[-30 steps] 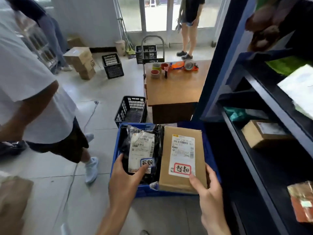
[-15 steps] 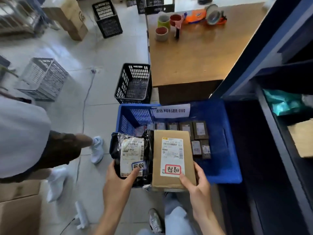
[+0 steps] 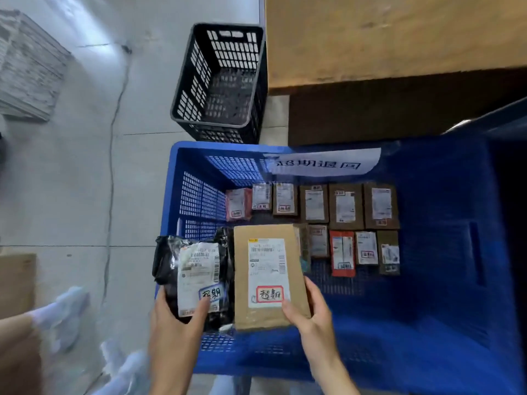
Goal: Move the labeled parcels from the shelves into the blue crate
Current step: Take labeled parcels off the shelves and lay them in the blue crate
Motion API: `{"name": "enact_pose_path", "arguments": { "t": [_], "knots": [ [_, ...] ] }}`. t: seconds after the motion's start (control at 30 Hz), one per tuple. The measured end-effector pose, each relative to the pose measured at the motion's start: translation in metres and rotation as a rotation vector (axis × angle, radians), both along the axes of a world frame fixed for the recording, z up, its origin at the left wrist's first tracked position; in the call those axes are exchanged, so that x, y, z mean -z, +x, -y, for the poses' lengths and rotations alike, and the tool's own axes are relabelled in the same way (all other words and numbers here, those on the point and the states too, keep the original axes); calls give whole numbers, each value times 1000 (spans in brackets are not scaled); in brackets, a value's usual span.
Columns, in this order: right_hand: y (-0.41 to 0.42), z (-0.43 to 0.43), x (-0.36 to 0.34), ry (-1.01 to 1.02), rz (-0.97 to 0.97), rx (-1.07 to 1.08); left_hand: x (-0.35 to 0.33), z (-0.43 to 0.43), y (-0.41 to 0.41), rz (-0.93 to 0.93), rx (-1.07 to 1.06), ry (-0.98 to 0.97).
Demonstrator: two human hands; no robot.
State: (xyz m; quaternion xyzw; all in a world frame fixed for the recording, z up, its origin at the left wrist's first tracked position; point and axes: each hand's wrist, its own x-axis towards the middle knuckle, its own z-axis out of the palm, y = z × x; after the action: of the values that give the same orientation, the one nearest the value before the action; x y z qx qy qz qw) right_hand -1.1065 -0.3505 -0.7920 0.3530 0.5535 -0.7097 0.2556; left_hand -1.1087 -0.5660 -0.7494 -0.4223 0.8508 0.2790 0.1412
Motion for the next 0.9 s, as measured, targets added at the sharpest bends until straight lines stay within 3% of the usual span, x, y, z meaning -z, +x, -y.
{"name": "enact_pose_path", "arguments": {
  "t": [0.23,0.43,0.7,0.9],
  "knots": [
    [-19,25,195,-16,133,-16,166,8,-29,41,173,-134],
    [-17,52,318,-22,205,0,287,27,-40,68,256,-171],
    [-30,86,383,139,6,-74,369,37,-40,-40,328,-177],
    [-28,107,400,455,-114,-195,412,42,-47,-22,391,-143]
  ]
}}
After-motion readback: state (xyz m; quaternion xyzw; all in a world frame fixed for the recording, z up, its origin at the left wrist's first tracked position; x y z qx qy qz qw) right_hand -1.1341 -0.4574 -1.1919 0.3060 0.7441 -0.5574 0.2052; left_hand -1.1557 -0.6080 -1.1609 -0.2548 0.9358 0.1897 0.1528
